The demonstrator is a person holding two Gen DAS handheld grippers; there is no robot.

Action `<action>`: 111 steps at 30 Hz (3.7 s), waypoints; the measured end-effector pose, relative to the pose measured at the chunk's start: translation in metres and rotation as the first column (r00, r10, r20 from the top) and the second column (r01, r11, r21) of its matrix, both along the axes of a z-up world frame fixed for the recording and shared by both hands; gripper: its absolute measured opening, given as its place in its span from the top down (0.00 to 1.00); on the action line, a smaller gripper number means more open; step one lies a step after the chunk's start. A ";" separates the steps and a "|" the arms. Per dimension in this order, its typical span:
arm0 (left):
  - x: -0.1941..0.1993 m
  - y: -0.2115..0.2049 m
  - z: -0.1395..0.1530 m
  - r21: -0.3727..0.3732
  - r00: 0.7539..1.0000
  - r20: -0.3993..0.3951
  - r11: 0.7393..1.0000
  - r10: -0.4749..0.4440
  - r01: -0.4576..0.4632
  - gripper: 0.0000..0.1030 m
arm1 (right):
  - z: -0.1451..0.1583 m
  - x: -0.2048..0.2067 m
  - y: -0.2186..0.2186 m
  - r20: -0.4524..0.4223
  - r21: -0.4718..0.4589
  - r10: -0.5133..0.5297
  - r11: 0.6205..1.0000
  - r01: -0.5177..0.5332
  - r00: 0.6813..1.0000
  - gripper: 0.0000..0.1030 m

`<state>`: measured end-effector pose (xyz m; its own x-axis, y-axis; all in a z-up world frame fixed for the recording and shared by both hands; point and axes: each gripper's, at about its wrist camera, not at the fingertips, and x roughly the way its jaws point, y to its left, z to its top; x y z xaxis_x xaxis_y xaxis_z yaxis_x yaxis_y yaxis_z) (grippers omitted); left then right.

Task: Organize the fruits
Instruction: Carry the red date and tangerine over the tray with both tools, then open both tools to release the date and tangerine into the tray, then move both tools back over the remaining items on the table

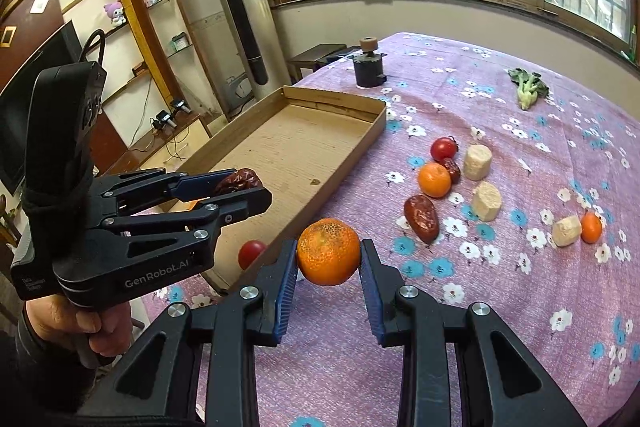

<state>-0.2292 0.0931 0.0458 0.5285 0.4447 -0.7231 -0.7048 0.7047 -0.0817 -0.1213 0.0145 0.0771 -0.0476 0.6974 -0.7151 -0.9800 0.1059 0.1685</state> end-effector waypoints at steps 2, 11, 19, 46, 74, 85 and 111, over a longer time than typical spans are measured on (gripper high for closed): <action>-0.002 0.002 0.000 0.000 1.000 0.000 1.000 0.004 -0.004 0.67 | 0.001 -0.003 0.001 0.001 0.001 0.007 1.000 -0.007 1.000 0.70; -0.011 0.008 -0.002 -0.003 1.000 0.002 1.000 0.027 -0.027 0.67 | -0.001 -0.011 0.009 0.002 -0.002 0.027 1.000 -0.027 1.000 0.70; -0.020 0.018 -0.005 -0.006 0.998 -0.004 0.998 0.057 -0.057 0.67 | -0.004 -0.017 0.017 -0.002 -0.005 0.050 0.999 -0.050 0.999 0.70; -0.072 0.093 -0.036 -0.055 0.970 -0.054 0.969 0.237 -0.240 0.67 | -0.047 -0.075 0.102 -0.052 -0.095 0.211 0.972 -0.215 0.976 0.70; -0.079 0.090 -0.044 -0.027 0.951 -0.102 0.955 0.290 -0.294 0.35 | -0.067 -0.087 0.112 -0.043 -0.147 0.244 0.958 -0.248 0.969 0.50; -0.072 0.071 -0.023 0.003 0.961 -0.082 0.964 0.266 -0.266 0.35 | -0.036 -0.068 0.071 -0.045 -0.068 0.191 0.979 -0.194 0.980 0.50; 0.034 -0.005 -0.012 -0.033 0.998 -0.069 0.999 0.002 -0.005 0.35 | -0.037 0.078 -0.055 -0.057 -0.064 -0.179 0.982 0.176 0.982 0.50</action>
